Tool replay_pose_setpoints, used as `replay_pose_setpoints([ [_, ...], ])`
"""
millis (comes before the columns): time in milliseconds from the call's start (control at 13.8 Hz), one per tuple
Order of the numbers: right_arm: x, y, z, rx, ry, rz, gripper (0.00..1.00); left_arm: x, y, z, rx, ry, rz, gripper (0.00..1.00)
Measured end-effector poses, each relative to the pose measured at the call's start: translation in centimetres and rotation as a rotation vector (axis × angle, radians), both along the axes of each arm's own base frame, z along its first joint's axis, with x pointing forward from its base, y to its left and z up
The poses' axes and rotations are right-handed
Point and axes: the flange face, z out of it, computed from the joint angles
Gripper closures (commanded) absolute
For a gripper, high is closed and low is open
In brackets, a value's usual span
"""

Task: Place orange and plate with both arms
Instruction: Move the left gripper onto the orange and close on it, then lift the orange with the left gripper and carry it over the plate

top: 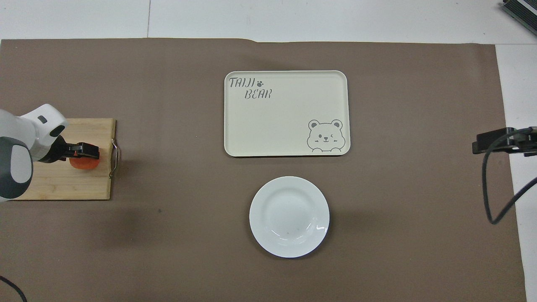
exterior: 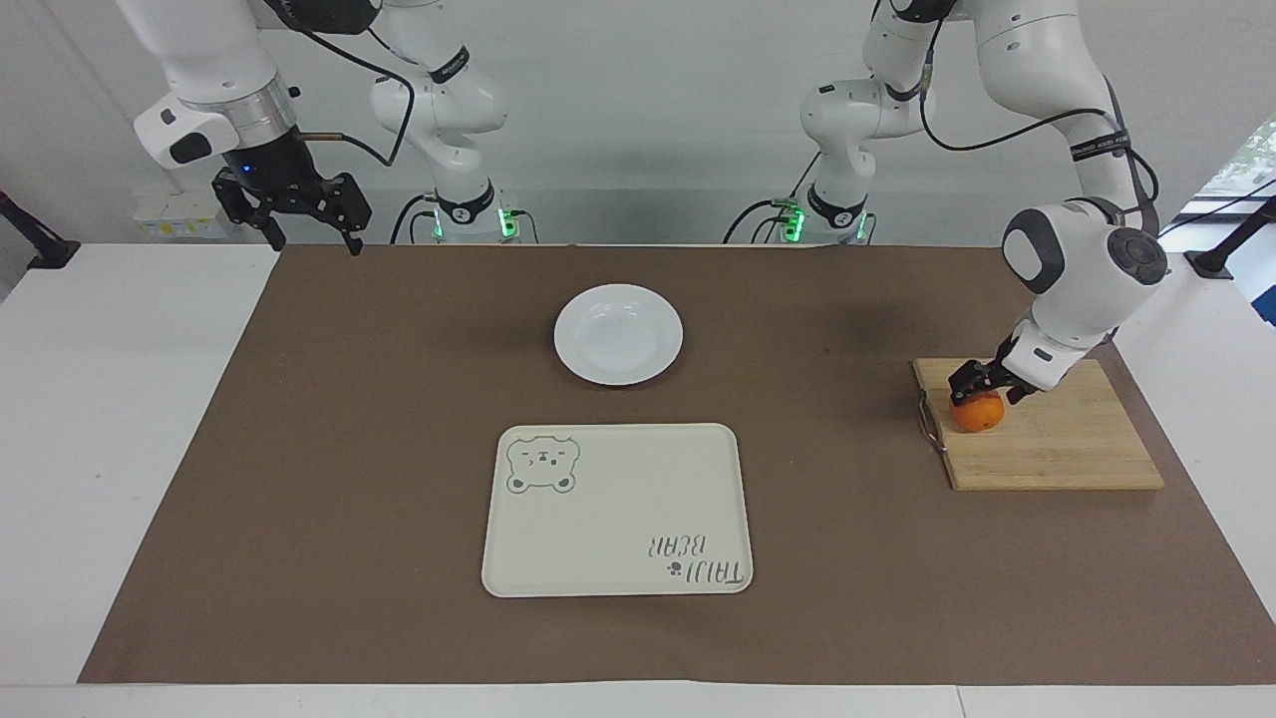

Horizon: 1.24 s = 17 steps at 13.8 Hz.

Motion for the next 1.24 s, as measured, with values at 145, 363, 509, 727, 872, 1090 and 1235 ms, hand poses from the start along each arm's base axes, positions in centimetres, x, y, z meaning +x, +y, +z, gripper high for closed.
replay_pose_setpoints([
  [145, 0.0, 0.0, 0.0, 0.000, 0.000, 0.000, 0.00, -0.5, -0.1, -1.2, -0.001, 0.013, -0.001, 0.48],
  [363, 0.2, 0.0, 0.2, -0.001, -0.017, 0.001, 0.00, -0.7, 0.0, -1.5, -0.002, 0.017, -0.025, 1.00],
  [509, 0.2, 0.0, 0.2, -0.001, -0.018, 0.001, 0.00, -0.7, 0.0, -1.5, -0.003, 0.017, -0.034, 1.00],
  [727, 0.2, 0.2, 0.2, -0.001, -0.019, 0.004, 0.00, -0.4, 0.1, -0.8, -0.004, 0.019, -0.038, 1.00],
  [872, 0.2, 0.3, 0.2, -0.001, -0.019, 0.005, 0.00, 0.3, 0.1, 0.7, -0.007, 0.030, -0.040, 1.00],
  [1090, 0.2, 0.6, 0.2, 0.000, -0.019, 0.013, 0.00, 1.4, -0.2, 3.8, -0.013, 0.048, -0.049, 1.00],
  [1235, 0.2, 0.4, 0.1, 0.005, -0.019, 0.011, 0.00, 2.0, -1.1, 6.8, -0.019, 0.073, -0.055, 1.00],
])
